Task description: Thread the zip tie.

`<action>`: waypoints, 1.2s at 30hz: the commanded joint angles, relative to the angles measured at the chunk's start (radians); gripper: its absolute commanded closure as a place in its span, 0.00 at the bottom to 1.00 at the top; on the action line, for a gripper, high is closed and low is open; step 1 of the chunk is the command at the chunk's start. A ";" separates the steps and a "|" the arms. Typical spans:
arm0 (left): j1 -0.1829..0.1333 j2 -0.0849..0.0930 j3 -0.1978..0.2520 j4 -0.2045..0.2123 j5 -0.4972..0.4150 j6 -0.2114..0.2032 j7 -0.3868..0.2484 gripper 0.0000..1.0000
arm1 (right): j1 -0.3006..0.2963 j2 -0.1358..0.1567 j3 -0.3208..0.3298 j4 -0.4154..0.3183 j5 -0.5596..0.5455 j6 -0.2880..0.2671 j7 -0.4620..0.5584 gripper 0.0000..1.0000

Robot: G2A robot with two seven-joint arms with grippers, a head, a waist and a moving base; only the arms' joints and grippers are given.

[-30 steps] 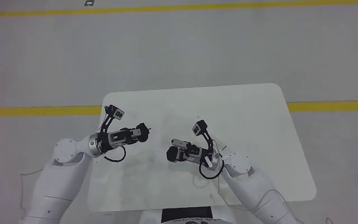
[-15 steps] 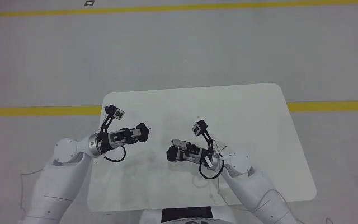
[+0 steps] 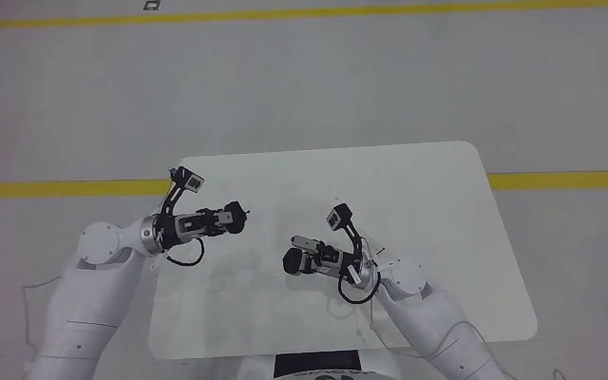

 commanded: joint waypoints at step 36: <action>-0.108 0.008 0.065 0.065 -0.088 0.000 -0.042 1.00 | -0.047 0.077 0.031 -0.474 -0.913 0.493 -0.017 0.00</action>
